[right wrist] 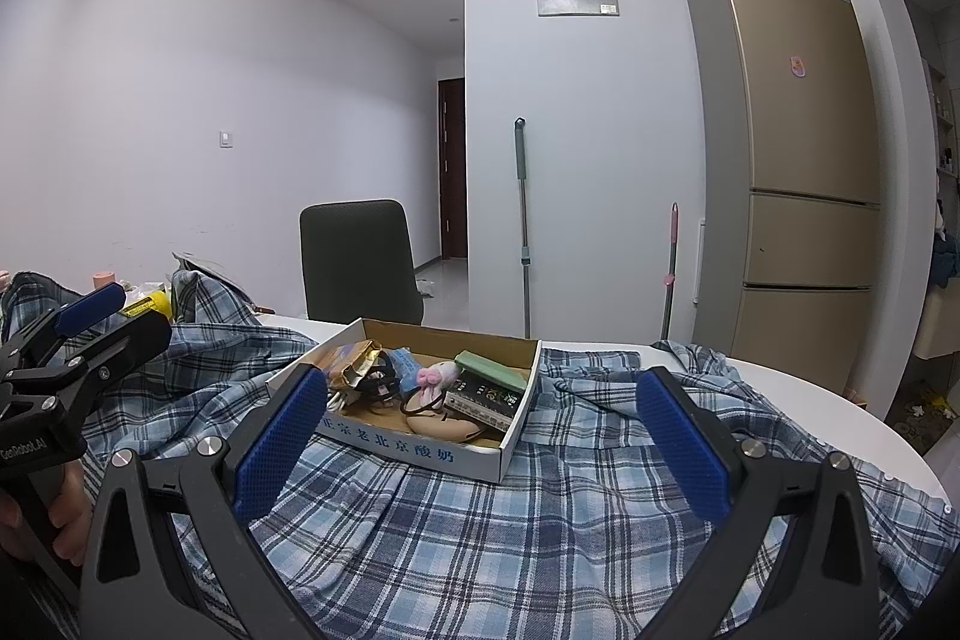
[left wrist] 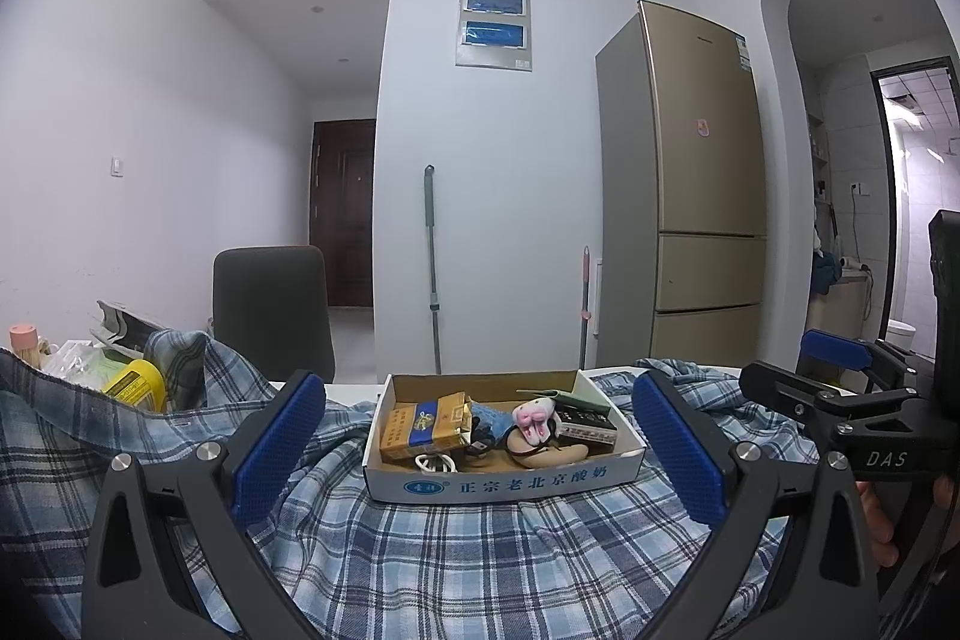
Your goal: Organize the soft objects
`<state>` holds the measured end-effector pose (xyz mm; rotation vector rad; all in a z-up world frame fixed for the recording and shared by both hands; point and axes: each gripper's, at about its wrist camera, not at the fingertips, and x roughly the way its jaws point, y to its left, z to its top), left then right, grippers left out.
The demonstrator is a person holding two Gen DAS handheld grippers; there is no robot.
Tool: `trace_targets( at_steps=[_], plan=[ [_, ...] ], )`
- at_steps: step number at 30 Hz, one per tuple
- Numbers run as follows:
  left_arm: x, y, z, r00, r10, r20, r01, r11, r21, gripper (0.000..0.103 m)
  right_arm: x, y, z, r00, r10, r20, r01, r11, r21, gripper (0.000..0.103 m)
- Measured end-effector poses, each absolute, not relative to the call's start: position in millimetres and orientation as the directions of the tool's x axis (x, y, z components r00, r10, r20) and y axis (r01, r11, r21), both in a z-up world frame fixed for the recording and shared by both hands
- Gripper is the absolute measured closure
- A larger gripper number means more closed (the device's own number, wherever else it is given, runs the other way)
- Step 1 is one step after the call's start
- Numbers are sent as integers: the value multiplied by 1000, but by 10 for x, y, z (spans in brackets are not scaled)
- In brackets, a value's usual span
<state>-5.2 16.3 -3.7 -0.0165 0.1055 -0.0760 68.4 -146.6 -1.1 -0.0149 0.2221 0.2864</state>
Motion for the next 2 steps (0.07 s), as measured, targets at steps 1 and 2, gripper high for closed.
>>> trace_targets(
  at_steps=[1, 2],
  plan=[
    [-52, 163, -36, 992, -77, -104, 75, 997, -20, 0, 684, -1466, -11, 935, 279, -219, -282, 959, 17, 0],
    [-51, 162, -36, 992, -77, -104, 75, 997, -20, 0, 684, -1466, -11, 935, 279, -220, -282, 959, 17, 0]
  ],
)
